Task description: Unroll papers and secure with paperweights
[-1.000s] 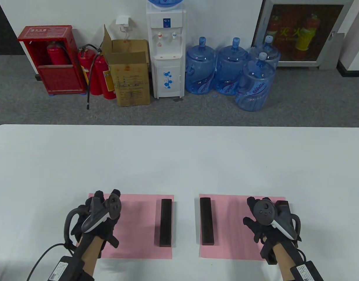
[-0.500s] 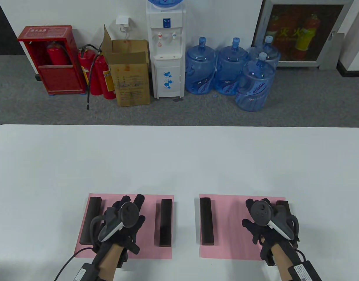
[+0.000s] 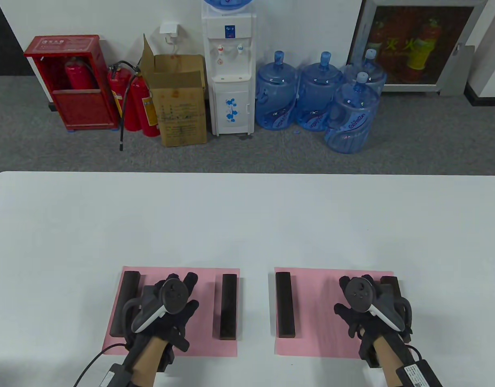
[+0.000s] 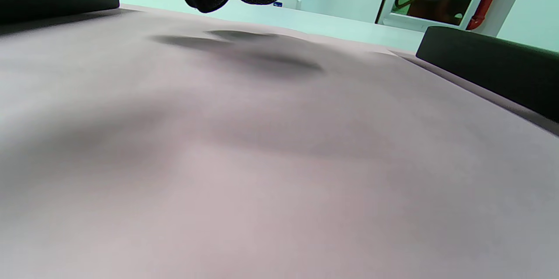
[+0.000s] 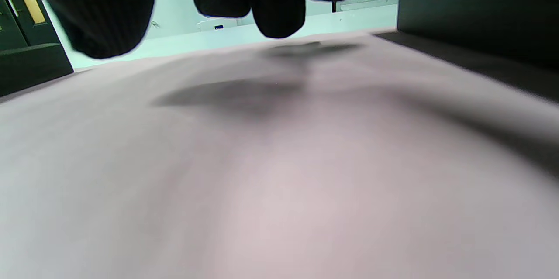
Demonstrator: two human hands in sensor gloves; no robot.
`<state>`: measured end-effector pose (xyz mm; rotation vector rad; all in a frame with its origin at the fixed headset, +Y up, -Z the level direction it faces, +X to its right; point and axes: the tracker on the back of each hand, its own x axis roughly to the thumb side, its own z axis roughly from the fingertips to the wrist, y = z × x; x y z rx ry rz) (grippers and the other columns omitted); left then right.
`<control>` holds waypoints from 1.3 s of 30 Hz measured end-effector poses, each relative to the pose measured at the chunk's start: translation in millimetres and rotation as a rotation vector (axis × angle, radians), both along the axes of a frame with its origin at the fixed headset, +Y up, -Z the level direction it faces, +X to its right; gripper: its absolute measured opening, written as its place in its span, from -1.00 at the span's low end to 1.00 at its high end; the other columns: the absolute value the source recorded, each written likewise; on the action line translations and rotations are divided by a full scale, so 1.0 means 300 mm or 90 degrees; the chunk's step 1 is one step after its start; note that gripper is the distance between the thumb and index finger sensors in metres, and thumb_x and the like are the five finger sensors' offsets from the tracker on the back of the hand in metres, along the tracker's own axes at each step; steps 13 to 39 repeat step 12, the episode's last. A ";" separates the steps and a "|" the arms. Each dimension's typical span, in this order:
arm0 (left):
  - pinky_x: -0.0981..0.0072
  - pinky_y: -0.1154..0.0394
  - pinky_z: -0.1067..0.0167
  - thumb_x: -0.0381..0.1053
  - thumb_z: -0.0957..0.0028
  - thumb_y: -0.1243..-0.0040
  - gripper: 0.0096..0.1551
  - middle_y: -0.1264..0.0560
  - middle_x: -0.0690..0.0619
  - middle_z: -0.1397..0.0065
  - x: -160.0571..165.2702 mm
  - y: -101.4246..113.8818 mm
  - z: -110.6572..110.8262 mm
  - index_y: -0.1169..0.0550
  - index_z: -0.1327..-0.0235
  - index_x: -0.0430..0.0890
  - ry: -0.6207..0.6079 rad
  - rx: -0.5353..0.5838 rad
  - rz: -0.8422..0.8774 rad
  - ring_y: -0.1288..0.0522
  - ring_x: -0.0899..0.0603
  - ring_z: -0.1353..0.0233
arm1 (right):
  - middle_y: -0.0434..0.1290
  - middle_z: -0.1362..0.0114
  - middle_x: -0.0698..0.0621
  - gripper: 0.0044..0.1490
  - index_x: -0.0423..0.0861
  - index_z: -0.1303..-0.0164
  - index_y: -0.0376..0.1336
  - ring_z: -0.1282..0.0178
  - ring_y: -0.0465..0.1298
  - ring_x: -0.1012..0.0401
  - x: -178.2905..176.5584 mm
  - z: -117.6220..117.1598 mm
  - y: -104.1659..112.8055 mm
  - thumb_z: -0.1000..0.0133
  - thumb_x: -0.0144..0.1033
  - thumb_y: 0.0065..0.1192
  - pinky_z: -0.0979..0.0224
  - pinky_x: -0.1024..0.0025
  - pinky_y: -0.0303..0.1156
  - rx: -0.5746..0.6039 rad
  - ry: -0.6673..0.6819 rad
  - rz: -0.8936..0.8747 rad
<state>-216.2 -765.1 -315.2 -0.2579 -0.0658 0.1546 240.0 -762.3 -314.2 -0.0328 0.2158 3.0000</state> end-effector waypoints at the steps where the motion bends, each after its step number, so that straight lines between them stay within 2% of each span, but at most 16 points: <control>1: -0.39 -0.15 -0.50 0.36 -0.06 0.03 -0.19 -0.12 -0.13 -0.78 0.001 0.000 0.001 -0.03 -0.59 0.41 -0.002 -0.003 0.003 -0.20 -0.41 -0.69 | 0.15 -0.62 -0.05 0.00 0.05 -0.57 0.09 -0.69 0.02 -0.07 0.000 0.000 0.000 0.10 0.15 0.24 -0.61 -0.13 0.02 -0.001 0.000 0.001; 39: -0.39 -0.15 -0.50 0.36 -0.06 0.03 -0.21 -0.13 -0.14 -0.77 -0.004 0.005 0.010 -0.06 -0.59 0.40 -0.006 -0.012 0.009 -0.21 -0.41 -0.68 | 0.13 -0.63 -0.05 0.00 0.05 -0.57 0.09 -0.69 0.01 -0.07 -0.001 0.004 0.001 0.10 0.15 0.24 -0.62 -0.14 0.01 -0.004 -0.001 0.000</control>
